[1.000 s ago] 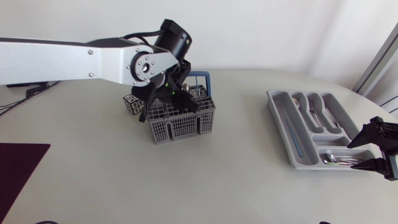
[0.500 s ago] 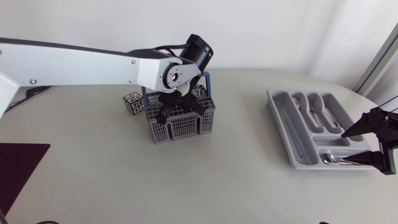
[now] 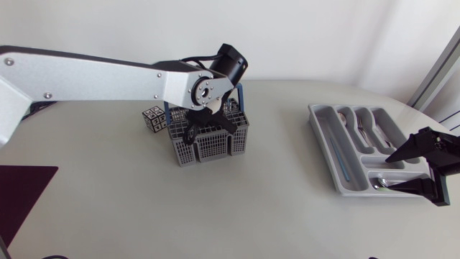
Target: Transfer all utensils from the basket to the drawer tray.
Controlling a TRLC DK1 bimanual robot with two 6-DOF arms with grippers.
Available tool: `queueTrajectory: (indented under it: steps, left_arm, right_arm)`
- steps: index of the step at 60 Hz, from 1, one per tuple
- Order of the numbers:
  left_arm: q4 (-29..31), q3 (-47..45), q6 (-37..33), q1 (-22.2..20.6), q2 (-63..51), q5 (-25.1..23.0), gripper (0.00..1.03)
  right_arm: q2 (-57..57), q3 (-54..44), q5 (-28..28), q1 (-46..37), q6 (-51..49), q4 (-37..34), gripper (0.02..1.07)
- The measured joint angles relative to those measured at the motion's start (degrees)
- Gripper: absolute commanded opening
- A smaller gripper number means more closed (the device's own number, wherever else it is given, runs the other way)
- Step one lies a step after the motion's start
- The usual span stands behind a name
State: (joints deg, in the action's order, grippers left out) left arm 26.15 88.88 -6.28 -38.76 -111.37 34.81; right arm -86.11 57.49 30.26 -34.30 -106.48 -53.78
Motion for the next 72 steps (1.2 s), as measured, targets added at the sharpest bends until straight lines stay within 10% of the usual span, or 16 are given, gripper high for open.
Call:
queueTrajectory:
  steps: [43,72]
  left_arm:
    - [0.07,-0.09,-4.5,-3.89,11.89,4.74,0.04]
    - [4.48,0.11,-2.45,-7.61,19.52,-2.01,0.04]
  right_arm:
    - [4.57,-3.85,0.37,3.63,1.95,0.11,0.92]
    - [12.26,-1.53,13.81,18.97,25.11,-3.15,0.92]
